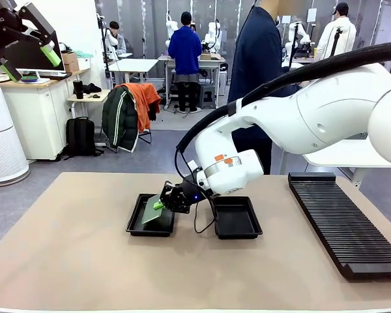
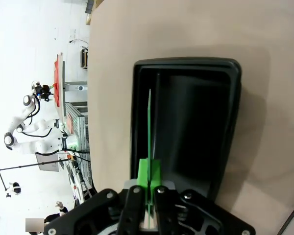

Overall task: Inspect and transfer BCBs to ESD trays.
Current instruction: Pick up the Blank PCB from the PCB Rack and place it in the left ESD tray.

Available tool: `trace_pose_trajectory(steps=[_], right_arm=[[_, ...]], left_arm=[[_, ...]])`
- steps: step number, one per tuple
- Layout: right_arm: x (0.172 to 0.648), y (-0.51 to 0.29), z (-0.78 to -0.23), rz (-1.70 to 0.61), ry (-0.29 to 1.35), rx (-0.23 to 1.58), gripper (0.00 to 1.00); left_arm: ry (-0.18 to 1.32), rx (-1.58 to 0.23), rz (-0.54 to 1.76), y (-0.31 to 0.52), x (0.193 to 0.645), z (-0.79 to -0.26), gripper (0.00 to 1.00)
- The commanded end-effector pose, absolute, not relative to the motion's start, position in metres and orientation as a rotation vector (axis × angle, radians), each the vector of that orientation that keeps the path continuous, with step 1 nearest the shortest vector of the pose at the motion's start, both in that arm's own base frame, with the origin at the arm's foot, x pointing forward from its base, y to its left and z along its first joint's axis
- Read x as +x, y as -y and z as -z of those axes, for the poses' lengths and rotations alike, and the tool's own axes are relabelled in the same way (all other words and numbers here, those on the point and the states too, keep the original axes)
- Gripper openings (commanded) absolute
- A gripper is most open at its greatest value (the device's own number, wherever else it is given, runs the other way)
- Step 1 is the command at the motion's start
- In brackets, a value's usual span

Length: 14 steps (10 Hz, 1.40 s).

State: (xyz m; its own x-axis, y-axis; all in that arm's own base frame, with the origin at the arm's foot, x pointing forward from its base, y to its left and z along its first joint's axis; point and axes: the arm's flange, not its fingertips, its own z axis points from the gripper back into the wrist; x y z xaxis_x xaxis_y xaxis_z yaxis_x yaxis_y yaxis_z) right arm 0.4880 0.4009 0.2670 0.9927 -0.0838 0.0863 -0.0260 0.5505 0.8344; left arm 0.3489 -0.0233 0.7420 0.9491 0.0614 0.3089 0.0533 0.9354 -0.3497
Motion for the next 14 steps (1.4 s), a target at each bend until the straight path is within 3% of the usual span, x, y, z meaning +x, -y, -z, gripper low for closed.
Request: trace_pose_trajectory(steps=[1, 3, 10, 14], right_arm=[[0.496, -0.410, -0.260, 0.057, 0.122, 0.960, 0.03], [0.500, -0.411, -0.247, 0.063, 0.064, 0.976, 0.03], [0.497, -0.406, -0.254, 0.048, 0.097, 0.996, 0.03], [0.492, -0.422, -0.267, 0.071, 0.099, 0.909, 0.05]], left_arm=[[0.321, -0.353, -0.003, 0.022, 0.348, -0.741, 1.00], [0.321, -0.353, -0.003, 0.022, 0.348, -0.741, 1.00], [0.321, -0.353, -0.003, 0.022, 0.348, -0.741, 1.00], [0.321, -0.353, -0.003, 0.022, 0.348, -0.741, 1.00]])
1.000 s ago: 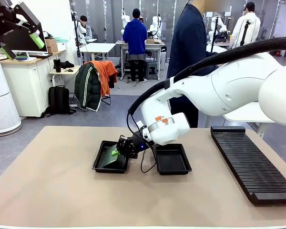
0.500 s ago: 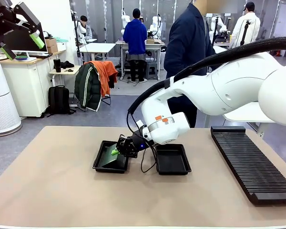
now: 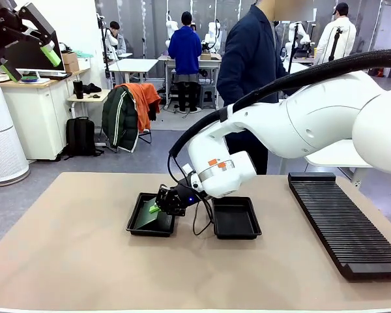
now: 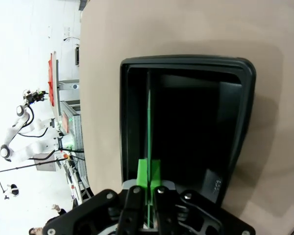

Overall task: Inspect and transfer BCBs to ESD trays.
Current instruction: Pick up the Blank PCB from the PCB Rack and place it in the left ESD tray.

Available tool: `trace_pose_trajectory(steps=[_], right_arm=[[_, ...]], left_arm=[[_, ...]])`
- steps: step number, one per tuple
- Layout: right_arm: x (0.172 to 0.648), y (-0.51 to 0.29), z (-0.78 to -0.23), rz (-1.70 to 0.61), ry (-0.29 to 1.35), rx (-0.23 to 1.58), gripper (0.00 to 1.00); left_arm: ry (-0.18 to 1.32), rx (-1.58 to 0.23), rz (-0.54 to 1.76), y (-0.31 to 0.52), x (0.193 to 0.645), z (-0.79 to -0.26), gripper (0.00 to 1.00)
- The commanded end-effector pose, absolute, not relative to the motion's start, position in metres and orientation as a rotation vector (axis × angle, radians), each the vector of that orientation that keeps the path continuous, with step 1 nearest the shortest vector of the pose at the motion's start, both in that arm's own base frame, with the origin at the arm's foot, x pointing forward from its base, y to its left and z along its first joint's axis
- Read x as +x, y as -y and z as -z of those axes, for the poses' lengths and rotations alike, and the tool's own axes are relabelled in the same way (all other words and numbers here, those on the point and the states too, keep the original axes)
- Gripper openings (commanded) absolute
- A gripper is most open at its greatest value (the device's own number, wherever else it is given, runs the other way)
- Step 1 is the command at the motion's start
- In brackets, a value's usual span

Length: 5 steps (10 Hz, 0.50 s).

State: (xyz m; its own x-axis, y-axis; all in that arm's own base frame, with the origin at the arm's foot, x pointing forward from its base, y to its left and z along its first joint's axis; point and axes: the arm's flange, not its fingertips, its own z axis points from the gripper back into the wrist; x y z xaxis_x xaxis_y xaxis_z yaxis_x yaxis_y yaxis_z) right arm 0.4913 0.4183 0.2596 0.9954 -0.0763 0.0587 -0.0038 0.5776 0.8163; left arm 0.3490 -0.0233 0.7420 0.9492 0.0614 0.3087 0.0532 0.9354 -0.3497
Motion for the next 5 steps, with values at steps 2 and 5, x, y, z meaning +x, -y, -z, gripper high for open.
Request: trace_pose_trajectory(steps=[2, 5], right_arm=[[0.491, -0.423, -0.273, 0.091, 0.108, 0.876, 0.13], [0.492, -0.426, -0.284, 0.088, 0.107, 0.828, 0.28]], left_arm=[[0.321, -0.353, -0.003, 0.022, 0.348, -0.741, 1.00], [0.321, -0.353, -0.003, 0.022, 0.348, -0.741, 1.00]])
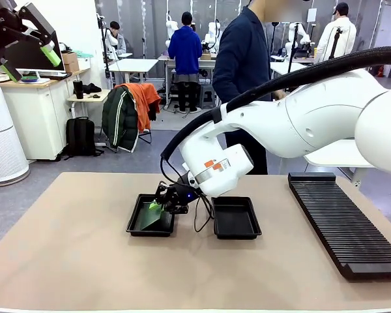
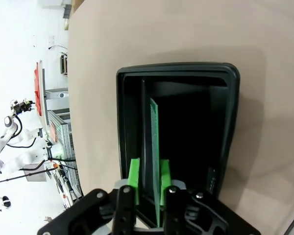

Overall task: Inspect and transfer BCBs to ESD trays.
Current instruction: Pick up the Blank PCB from the PCB Rack and place it in the left ESD tray.

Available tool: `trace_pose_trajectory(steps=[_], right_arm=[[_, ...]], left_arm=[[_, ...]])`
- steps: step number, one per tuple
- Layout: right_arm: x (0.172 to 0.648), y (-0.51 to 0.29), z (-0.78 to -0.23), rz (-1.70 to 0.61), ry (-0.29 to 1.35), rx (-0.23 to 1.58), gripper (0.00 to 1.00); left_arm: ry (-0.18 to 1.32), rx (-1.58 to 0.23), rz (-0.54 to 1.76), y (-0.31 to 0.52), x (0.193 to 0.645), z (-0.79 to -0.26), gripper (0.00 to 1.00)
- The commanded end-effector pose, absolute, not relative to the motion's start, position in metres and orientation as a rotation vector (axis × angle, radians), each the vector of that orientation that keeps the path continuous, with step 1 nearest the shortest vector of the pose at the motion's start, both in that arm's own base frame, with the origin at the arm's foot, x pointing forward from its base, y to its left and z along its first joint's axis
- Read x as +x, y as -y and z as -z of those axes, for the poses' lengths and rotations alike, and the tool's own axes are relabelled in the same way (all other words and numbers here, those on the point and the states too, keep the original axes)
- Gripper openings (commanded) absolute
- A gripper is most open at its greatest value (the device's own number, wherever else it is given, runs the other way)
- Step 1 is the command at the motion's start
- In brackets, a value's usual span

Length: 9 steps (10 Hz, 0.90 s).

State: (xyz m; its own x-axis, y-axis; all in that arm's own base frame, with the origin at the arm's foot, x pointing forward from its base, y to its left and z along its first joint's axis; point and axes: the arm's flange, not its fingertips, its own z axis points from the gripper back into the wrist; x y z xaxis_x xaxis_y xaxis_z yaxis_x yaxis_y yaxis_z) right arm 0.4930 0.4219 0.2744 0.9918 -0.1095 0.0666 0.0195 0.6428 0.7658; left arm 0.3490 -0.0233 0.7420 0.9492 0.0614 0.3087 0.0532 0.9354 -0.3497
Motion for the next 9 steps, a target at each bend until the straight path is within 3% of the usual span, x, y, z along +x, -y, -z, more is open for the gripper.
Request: trace_pose_trajectory(steps=[1, 9], right_arm=[[0.493, -0.428, -0.290, 0.083, 0.097, 0.802, 0.32], [0.489, -0.450, -0.353, 0.050, 0.126, 0.424, 0.71]], left_arm=[[0.321, -0.353, -0.003, 0.022, 0.348, -0.741, 1.00], [0.321, -0.353, -0.003, 0.022, 0.348, -0.741, 1.00]])
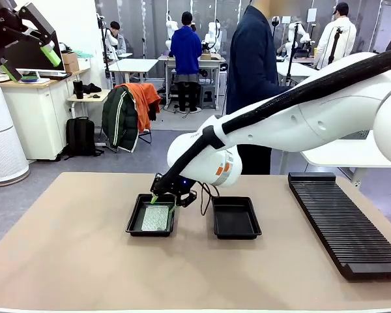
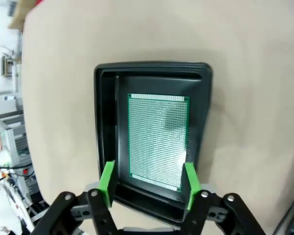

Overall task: Inspect and transfer BCBs to ESD trays.
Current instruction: Pick up the Blank PCB from the PCB Rack and place it in the left ESD tray.

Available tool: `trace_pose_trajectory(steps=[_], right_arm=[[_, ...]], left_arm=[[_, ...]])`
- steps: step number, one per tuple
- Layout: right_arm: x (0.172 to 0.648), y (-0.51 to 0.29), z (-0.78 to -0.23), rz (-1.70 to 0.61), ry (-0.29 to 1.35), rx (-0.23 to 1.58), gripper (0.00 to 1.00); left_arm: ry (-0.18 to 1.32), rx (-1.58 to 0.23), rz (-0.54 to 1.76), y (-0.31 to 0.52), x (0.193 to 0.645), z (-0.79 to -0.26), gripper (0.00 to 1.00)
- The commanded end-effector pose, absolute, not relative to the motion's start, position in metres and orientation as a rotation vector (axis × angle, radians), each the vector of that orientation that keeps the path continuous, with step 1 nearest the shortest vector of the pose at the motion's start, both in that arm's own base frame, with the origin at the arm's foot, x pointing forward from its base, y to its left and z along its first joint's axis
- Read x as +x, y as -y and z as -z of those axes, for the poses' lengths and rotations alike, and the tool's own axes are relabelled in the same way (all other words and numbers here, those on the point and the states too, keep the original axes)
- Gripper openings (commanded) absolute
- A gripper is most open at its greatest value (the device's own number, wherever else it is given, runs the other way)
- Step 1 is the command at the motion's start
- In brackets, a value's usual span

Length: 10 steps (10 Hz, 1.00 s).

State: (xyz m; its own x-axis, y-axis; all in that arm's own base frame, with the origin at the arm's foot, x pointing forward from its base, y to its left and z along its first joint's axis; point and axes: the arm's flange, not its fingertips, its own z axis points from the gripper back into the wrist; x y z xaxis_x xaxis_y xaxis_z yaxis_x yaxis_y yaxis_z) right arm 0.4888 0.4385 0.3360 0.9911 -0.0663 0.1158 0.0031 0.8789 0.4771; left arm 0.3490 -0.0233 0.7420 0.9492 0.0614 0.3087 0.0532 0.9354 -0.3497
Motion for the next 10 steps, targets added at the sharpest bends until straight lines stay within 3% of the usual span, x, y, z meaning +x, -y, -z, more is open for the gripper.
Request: trace_pose_trajectory(steps=[1, 5, 10], right_arm=[[0.486, -0.449, -0.363, 0.052, 0.131, 0.375, 0.78], [0.467, -0.445, -0.405, 0.047, 0.136, 0.223, 0.98], [0.465, -0.439, -0.414, 0.031, 0.130, 0.221, 1.00]], left_arm=[[0.321, -0.353, -0.003, 0.022, 0.348, -0.741, 1.00], [0.321, -0.353, -0.003, 0.022, 0.348, -0.741, 1.00], [0.321, -0.353, -0.003, 0.022, 0.348, -0.741, 1.00]])
